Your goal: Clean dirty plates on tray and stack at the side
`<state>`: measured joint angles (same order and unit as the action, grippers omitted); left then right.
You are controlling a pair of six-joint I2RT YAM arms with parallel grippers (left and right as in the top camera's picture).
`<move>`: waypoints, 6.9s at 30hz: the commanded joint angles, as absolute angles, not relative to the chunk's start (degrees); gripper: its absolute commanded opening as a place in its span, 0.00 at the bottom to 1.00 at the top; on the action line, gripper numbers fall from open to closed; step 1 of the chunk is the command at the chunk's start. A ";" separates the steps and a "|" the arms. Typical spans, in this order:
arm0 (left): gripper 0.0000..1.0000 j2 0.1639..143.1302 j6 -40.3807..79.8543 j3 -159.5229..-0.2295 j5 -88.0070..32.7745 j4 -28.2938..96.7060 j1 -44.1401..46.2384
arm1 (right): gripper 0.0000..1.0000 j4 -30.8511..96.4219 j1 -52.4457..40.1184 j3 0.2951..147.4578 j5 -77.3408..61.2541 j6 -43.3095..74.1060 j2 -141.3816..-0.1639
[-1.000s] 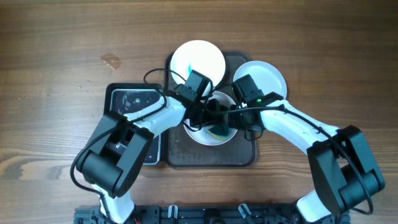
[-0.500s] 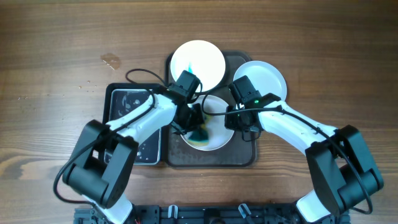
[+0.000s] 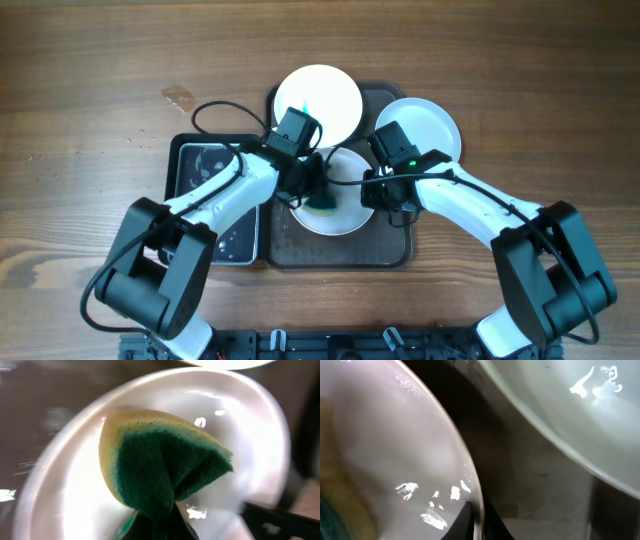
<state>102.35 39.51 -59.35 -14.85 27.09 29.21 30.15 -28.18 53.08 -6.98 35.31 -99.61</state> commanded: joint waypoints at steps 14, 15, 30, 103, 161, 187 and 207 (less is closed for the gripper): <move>0.04 108.99 41.47 -59.13 -20.12 20.86 33.41 | 0.06 31.29 -28.05 52.05 -4.91 34.33 -101.80; 0.04 108.97 40.84 -59.18 -16.91 22.41 32.88 | 0.06 31.38 -28.05 52.05 -4.91 34.33 -101.80; 0.04 98.17 37.21 -59.33 10.72 39.77 27.24 | 0.06 31.75 -28.05 52.05 -4.89 34.33 -101.80; 0.04 77.67 30.92 -56.55 2.00 51.29 4.62 | 0.04 29.06 -28.05 52.05 -7.49 16.60 -101.80; 1.00 58.54 28.88 -66.13 -5.96 58.61 -28.77 | 0.04 50.00 -58.50 105.93 44.10 20.99 -111.31; 1.00 58.54 28.91 -66.13 -5.98 58.61 -28.77 | 0.04 45.82 -68.84 105.91 67.37 13.04 -111.31; 1.00 58.54 28.88 -66.13 -5.96 58.61 -28.77 | 0.04 42.70 -71.53 105.91 70.83 6.11 -111.31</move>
